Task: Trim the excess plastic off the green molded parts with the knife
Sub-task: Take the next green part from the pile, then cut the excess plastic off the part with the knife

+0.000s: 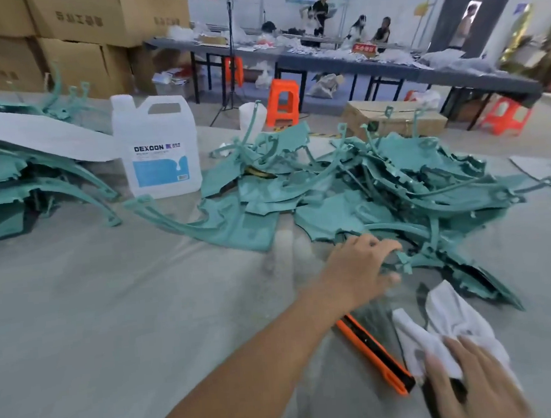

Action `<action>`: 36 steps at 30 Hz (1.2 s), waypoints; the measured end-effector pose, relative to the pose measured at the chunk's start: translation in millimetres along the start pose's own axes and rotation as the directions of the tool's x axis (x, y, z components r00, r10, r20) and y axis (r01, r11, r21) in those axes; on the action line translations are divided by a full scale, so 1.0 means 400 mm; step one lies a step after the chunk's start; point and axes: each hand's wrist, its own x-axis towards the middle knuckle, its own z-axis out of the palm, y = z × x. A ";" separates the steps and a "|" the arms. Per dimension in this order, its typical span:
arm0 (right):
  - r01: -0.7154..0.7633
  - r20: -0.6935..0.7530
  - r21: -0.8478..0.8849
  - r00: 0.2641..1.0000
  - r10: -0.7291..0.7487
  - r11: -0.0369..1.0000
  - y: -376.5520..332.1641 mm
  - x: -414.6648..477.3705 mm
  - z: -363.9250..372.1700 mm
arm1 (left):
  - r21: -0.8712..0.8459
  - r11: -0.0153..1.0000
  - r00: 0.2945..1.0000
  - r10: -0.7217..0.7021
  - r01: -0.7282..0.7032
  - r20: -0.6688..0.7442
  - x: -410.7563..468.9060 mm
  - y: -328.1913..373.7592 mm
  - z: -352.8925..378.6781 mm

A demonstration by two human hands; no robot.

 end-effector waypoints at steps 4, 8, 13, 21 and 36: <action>0.003 -0.348 -0.201 0.934 -0.074 0.980 -0.003 -0.011 0.015 | -0.138 0.990 0.991 -0.050 0.033 -0.122 0.023 -0.004 -0.038; -0.057 -0.517 -0.076 0.856 0.009 0.995 -0.009 -0.010 0.046 | -0.330 0.933 0.989 -0.125 0.143 0.078 -0.003 -0.042 -0.140; -0.141 -0.525 -0.057 0.846 0.090 0.988 -0.039 -0.015 0.034 | -0.552 0.814 0.942 -0.303 0.179 -0.142 -0.017 -0.054 -0.279; -0.059 -0.525 -0.295 0.844 -0.110 0.954 -0.037 -0.054 0.004 | -0.816 0.564 0.697 -0.637 0.130 -0.329 -0.308 -0.170 -0.495; -0.057 -0.111 -0.227 0.993 0.032 0.972 -0.143 0.039 0.107 | -0.077 0.823 0.658 -0.502 0.563 -0.561 -0.574 -0.279 -0.289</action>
